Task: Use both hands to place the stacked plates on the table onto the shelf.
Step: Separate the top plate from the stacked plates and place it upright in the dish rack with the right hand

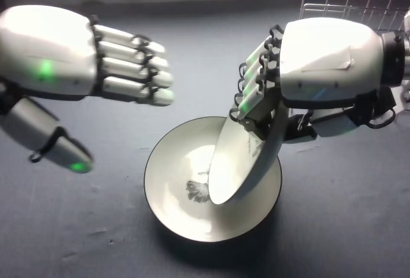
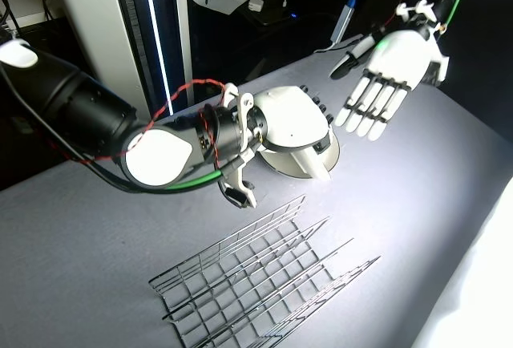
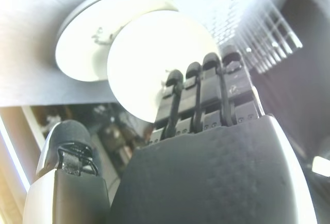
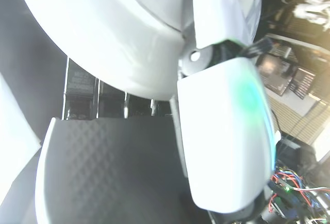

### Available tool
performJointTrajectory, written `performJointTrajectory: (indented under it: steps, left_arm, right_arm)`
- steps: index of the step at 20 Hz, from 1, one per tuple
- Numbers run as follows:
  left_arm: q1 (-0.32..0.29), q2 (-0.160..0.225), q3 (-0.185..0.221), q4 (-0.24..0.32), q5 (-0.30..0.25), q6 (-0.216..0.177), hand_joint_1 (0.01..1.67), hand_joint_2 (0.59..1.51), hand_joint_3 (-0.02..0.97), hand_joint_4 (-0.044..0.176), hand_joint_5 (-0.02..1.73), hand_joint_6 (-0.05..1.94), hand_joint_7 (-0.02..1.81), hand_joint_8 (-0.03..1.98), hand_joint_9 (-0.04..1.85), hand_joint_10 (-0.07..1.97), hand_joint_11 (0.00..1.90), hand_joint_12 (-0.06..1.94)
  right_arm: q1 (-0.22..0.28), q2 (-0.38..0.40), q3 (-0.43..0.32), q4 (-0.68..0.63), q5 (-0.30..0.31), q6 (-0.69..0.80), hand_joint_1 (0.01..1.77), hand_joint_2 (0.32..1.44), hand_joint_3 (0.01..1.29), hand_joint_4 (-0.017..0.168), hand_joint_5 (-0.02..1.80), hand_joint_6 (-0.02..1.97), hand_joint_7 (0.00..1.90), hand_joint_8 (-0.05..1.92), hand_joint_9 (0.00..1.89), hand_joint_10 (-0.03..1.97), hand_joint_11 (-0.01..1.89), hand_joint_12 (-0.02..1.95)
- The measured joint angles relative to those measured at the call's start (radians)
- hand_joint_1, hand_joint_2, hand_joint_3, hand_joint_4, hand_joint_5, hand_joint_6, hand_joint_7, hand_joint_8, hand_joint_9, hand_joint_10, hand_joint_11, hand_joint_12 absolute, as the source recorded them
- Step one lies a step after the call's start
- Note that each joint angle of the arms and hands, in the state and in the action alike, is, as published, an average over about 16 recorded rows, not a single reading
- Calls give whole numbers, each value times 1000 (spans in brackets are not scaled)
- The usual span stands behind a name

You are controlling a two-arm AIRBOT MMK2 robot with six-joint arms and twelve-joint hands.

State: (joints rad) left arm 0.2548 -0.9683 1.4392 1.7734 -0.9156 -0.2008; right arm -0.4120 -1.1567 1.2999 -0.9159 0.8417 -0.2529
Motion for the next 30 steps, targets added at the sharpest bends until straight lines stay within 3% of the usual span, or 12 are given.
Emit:
performJointTrajectory:
  steps: [8,13,23,30]
  left_arm:
    - [-38,102,-20,78,-11,-92,13,1130,16,0,34,3,19,4,17,9,20,8]
    - [-36,140,-25,86,-4,-124,14,1131,15,0,32,3,18,4,17,9,20,7]
    - [-13,167,-13,87,18,-138,13,1132,15,0,20,3,15,4,17,8,19,7]
    - [3,168,4,77,34,-138,13,1127,15,1,13,3,15,4,16,8,19,7]
  right_arm:
    - [99,48,-90,136,-116,8,1316,995,14,13,998,925,1107,724,1107,794,932,1355]
    - [161,67,-135,311,-222,11,1307,994,14,23,1010,904,1117,738,1161,622,954,1352]
    - [255,97,-192,753,-448,10,1304,993,14,29,999,923,1102,780,1160,604,940,1369]
    - [286,134,-194,916,-523,7,1304,993,14,28,998,917,1104,769,1153,613,931,1373]
